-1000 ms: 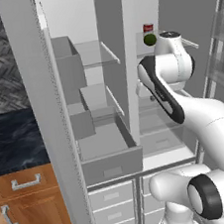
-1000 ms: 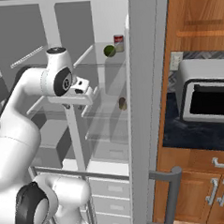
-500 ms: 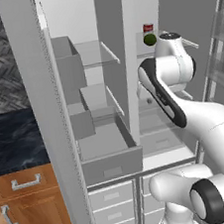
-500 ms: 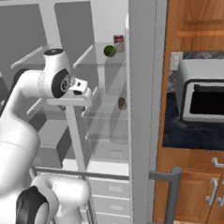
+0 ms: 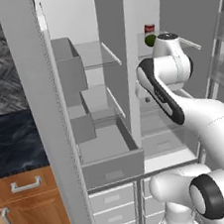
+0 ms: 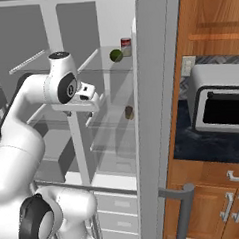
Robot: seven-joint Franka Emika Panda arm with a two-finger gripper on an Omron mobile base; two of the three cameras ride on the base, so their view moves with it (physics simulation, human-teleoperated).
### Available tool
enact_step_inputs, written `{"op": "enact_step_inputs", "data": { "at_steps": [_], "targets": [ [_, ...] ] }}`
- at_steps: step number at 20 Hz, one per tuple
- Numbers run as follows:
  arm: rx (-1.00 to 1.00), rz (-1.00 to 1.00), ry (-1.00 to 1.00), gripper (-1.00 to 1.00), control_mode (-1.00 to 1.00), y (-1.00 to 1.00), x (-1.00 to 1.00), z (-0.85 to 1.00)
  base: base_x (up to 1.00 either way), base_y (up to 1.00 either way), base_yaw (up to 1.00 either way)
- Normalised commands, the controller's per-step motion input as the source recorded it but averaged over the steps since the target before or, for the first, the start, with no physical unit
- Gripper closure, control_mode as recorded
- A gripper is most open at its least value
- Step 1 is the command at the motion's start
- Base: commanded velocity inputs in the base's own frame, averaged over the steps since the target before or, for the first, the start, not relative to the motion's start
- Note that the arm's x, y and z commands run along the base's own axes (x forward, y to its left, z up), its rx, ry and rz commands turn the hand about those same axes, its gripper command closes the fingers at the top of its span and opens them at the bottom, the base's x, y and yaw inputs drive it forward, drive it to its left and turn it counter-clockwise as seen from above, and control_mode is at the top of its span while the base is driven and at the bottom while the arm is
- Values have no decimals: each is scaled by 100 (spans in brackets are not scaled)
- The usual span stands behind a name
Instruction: Take the sweet potato and lime from the fridge shelf and place them in the freezer drawer to begin freezing them.
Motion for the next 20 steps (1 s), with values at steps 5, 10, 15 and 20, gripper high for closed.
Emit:
{"op": "enact_step_inputs", "data": {
  "at_steps": [5,10,15,20],
  "targets": [
    [0,0,0,-100,100,0,0,0,35,-22,0],
    [0,0,0,-100,100,0,0,0,32,-34,0],
    [0,0,0,-100,100,0,0,0,44,-33,0],
    [0,0,0,-100,100,0,0,0,44,-40,0]
  ]
}}
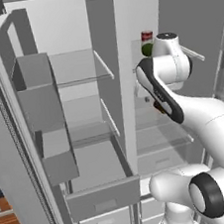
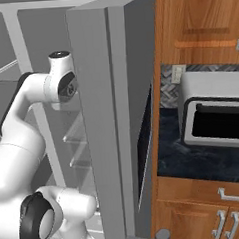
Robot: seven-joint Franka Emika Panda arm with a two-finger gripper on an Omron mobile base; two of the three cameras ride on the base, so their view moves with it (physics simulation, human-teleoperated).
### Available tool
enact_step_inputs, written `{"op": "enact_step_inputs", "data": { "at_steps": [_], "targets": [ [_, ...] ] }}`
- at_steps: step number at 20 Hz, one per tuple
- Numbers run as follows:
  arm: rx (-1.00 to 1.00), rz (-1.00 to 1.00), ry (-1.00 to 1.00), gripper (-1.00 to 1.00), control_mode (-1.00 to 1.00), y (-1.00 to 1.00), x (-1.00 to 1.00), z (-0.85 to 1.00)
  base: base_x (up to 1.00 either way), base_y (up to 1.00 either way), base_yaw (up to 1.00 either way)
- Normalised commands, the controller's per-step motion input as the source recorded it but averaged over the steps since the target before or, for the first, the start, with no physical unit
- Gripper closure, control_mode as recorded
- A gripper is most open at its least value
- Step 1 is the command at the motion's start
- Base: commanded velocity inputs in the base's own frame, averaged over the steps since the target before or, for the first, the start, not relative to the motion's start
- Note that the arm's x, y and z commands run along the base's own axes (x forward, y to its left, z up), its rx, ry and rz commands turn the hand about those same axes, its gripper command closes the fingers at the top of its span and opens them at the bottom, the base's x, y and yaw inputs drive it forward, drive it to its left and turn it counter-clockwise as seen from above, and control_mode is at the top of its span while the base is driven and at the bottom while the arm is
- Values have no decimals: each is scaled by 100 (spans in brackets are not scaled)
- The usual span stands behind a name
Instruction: Take the sweet potato and lime from the fridge shelf and place them in the freezer drawer to begin freezing them.
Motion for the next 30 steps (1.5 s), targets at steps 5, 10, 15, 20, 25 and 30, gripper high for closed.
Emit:
{"op": "enact_step_inputs", "data": {
  "at_steps": [5,10,15,20,25,30],
  "targets": [
    [0,0,0,-100,100,0,0,0,38,-56,0],
    [0,0,0,-100,100,0,0,0,19,-51,0],
    [1,-2,-1,-100,-100,0,7,10,0,0,0],
    [12,-16,-18,-100,-100,2,27,68,0,0,0],
    [14,-17,-22,-100,-100,1,24,80,0,0,0],
    [9,-1,-20,-100,-100,-25,45,58,0,0,0]
  ]
}}
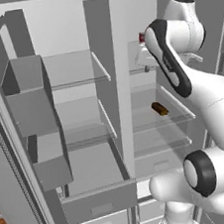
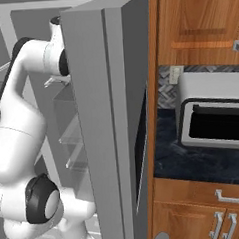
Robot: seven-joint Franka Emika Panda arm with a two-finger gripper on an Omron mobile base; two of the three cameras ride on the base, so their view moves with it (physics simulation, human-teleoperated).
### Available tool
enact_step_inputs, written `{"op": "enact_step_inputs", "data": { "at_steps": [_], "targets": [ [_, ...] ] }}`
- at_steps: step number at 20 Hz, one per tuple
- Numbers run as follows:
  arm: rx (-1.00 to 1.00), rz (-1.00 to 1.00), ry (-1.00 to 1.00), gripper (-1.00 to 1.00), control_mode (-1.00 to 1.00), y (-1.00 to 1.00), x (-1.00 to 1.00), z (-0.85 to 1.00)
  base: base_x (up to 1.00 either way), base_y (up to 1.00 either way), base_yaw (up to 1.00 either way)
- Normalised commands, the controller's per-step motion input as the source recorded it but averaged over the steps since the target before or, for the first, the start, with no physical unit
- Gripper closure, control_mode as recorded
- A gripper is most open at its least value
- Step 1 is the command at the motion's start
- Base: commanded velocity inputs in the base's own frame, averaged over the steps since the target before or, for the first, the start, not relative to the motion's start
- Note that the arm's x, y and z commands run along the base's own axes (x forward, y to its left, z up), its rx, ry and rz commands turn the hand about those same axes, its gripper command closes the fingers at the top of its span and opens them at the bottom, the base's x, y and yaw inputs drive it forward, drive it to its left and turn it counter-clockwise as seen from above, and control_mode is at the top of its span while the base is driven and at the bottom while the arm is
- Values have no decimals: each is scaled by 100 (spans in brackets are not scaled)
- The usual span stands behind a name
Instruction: Take the sweet potato and lime from the fridge shelf and place them in the freezer drawer to begin freezing them.
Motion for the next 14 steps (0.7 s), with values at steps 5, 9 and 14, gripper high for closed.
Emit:
{"op": "enact_step_inputs", "data": {
  "at_steps": [5,9,14],
  "targets": [
    [2,-1,-25,-100,-100,-26,47,28,0,0,0],
    [-1,-1,-42,-100,-100,-15,27,12,0,0,0],
    [-10,0,-33,-100,-100,0,44,-47,0,0,0]
  ]
}}
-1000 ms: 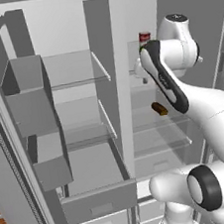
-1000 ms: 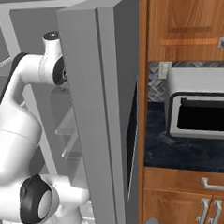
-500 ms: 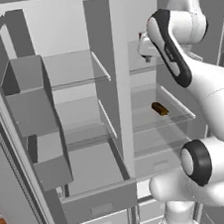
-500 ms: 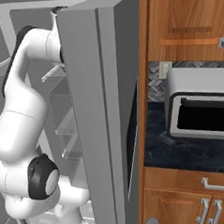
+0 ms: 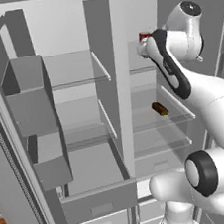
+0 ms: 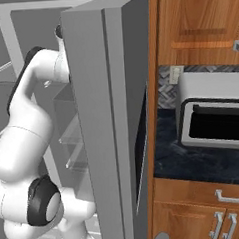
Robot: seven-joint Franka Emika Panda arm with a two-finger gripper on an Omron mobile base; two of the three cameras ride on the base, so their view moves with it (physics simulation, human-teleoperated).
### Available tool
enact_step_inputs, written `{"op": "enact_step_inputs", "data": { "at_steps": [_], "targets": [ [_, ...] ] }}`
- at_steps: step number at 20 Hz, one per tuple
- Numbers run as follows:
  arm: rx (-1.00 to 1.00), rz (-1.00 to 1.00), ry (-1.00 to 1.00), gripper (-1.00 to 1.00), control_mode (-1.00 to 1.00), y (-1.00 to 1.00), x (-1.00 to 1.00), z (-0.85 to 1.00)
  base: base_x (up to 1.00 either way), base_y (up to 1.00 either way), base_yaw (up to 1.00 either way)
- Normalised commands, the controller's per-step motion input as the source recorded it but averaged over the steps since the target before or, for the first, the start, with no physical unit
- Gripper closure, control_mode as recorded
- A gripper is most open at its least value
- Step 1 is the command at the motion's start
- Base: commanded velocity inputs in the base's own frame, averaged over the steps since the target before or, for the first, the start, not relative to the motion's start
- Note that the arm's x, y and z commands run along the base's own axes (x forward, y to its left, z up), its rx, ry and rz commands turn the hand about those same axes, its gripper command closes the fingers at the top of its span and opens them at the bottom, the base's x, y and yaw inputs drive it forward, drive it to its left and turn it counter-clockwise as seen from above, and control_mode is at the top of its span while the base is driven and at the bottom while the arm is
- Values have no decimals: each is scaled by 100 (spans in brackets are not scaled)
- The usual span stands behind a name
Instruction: Take the sweet potato and lime from the fridge shelf and place them in the freezer drawer to begin freezing them.
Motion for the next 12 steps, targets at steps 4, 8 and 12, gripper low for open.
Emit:
{"op": "enact_step_inputs", "data": {
  "at_steps": [4,8,12],
  "targets": [
    [0,0,-9,-100,-100,5,48,-1,0,0,0],
    [0,0,0,-100,-100,6,53,0,0,0,0],
    [0,0,2,-100,-100,4,57,0,0,0,0]
  ]
}}
